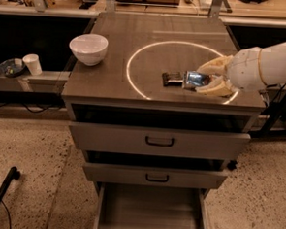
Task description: Pick redbull can from bottom drawer and place on counter
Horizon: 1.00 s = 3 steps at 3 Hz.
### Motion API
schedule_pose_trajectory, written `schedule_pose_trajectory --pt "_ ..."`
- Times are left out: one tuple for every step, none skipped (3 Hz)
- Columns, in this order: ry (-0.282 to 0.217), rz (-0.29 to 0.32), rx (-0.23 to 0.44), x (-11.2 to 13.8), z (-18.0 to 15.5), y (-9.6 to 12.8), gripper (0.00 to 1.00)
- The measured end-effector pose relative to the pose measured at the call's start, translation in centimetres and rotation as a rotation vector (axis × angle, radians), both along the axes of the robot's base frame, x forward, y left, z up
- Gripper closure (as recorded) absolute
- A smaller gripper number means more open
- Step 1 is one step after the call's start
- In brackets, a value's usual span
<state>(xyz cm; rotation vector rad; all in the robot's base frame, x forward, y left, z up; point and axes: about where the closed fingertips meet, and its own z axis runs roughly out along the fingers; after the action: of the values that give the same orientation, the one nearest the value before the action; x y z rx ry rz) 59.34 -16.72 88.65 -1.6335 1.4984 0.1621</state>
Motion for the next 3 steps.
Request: schedule_pose_trajectory --pt "0.008 -0.069 0.041 4.6 2.2 -1.5 1.0" --pt "0.018 -0.115 0.06 7.1 3.1 -2.0 1.0" --pt "0.031 -0.207 0.096 11.4 4.3 -0.4 1.0"
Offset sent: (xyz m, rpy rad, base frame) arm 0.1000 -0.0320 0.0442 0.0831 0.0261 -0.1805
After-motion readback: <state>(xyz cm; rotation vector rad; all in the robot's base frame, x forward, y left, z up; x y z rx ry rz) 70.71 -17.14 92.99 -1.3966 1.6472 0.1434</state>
